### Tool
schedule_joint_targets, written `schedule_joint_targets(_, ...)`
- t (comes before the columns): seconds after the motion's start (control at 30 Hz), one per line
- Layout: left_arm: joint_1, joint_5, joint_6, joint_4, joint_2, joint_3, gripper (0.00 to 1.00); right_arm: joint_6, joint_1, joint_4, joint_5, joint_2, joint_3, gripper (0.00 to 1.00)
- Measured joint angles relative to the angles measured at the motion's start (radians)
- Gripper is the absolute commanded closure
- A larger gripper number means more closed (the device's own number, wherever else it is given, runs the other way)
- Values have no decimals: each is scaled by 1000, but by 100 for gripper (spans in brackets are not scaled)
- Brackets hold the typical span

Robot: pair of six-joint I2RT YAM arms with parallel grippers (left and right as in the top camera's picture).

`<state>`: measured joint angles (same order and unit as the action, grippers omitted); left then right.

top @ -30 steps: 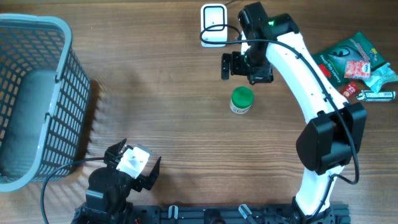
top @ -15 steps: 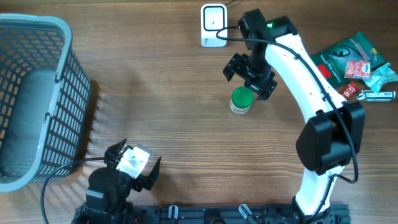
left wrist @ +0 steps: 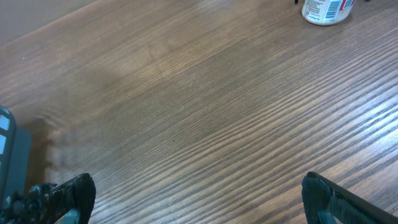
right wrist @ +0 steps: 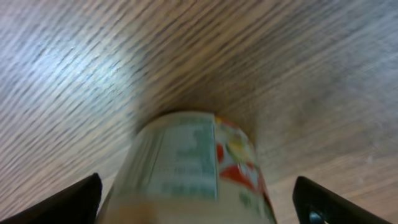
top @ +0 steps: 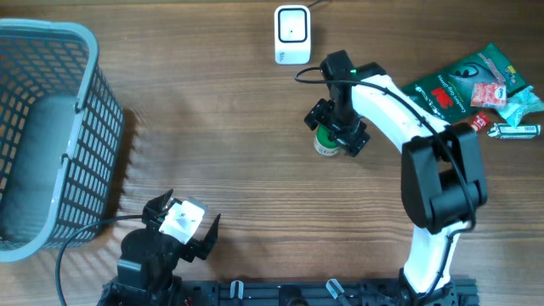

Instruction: Scan the item barcode

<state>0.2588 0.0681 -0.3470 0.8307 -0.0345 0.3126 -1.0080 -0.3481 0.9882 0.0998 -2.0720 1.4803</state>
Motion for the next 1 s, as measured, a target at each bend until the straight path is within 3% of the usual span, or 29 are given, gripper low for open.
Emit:
schedule_joint_targets(0.1,0,0,0,0,0,0,0,-6,0,-16,-18,-16,2,38)
schedule_joint_targets(0.23,0,0,0,0,0,0,0,-2,0,10,-24,-18,11,46)
schedule_joint_targets(0.37,0,0,0,0,0,0,0,35,8,189,-24,-28,97,46)
schedule_joint_targets(0.67,0,0,0,0,0,0,0,369,18,611,154,-13,711,41)
schedule_joint_targets(0.8,0,0,0,0,0,0,0,477,8,621,392,35,741,46)
schedule_joint_targets(1.0,0,0,0,0,0,0,0,502,-54,620,511,43,685,44)
